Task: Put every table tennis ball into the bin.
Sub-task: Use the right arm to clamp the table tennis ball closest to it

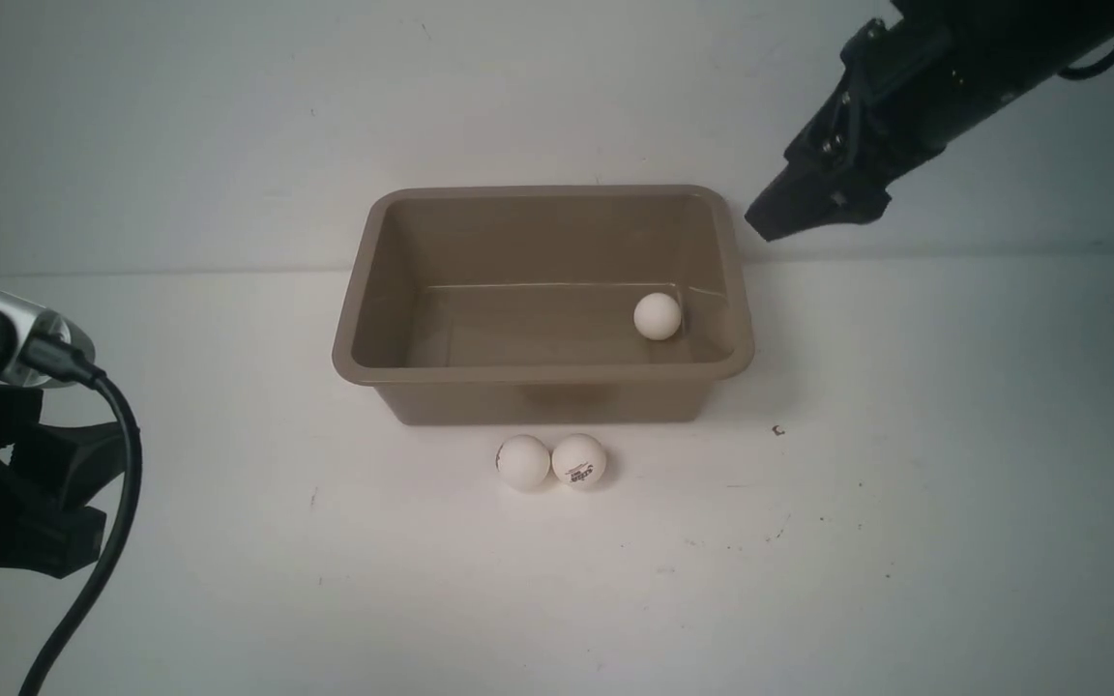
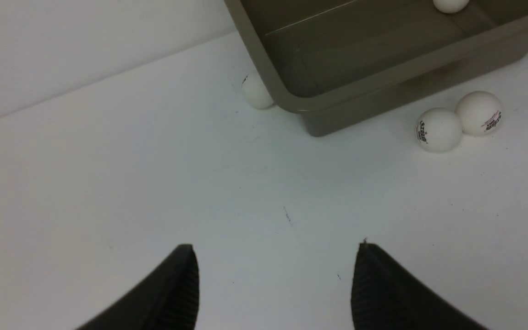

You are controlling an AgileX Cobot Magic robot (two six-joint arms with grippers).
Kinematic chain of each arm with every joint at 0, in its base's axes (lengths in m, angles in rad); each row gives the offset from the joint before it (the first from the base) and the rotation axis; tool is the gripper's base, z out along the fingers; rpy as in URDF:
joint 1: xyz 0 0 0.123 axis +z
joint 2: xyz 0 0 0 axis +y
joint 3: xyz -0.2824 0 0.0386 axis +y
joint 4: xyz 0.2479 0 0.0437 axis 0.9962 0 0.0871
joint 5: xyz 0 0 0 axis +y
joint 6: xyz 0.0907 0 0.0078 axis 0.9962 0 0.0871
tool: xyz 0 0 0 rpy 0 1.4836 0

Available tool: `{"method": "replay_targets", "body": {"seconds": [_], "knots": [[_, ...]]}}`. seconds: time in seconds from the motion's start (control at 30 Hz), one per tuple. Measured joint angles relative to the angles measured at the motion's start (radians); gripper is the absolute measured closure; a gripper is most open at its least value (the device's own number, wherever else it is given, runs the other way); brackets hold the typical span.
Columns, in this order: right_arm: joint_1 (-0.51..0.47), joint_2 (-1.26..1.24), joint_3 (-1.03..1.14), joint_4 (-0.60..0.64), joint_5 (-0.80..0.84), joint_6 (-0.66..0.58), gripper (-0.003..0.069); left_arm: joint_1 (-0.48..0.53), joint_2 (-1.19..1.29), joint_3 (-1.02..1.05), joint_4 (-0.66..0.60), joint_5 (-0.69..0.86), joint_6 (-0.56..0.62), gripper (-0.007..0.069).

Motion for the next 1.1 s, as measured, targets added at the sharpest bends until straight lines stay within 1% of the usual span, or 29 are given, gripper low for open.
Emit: {"method": "replay_targets", "body": {"seconds": [0.2, 0.5, 0.73, 0.87, 0.97, 1.1], "knots": [[0.017, -0.011, 0.061, -0.016, 0.0, 0.088, 0.0138, 0.0, 0.0, 0.0, 0.0, 0.0, 0.0, 0.022], [0.137, -0.015, 0.163, -0.013, -0.005, 0.234, 0.0139, 0.0, 0.0, 0.0, 0.0, 0.001, 0.0, 0.022], [0.229, -0.015, 0.305, -0.024, -0.011, 0.229, 0.0144, 0.0, 0.0, 0.0, 0.0, 0.001, 0.0, 0.022], [0.249, -0.014, 0.354, -0.031, -0.044, 0.209, 0.0144, 0.0, 0.0, 0.0, 0.0, 0.001, 0.0, 0.022], [0.264, -0.012, 0.408, -0.03, -0.143, 0.182, 0.0144, 0.0, 0.0, 0.0, 0.0, 0.002, 0.0, 0.022], [0.285, -0.012, 0.45, -0.027, -0.322, 0.161, 0.0144, 0.0, 0.0, 0.0, 0.0, 0.002, 0.0, 0.022]]}}
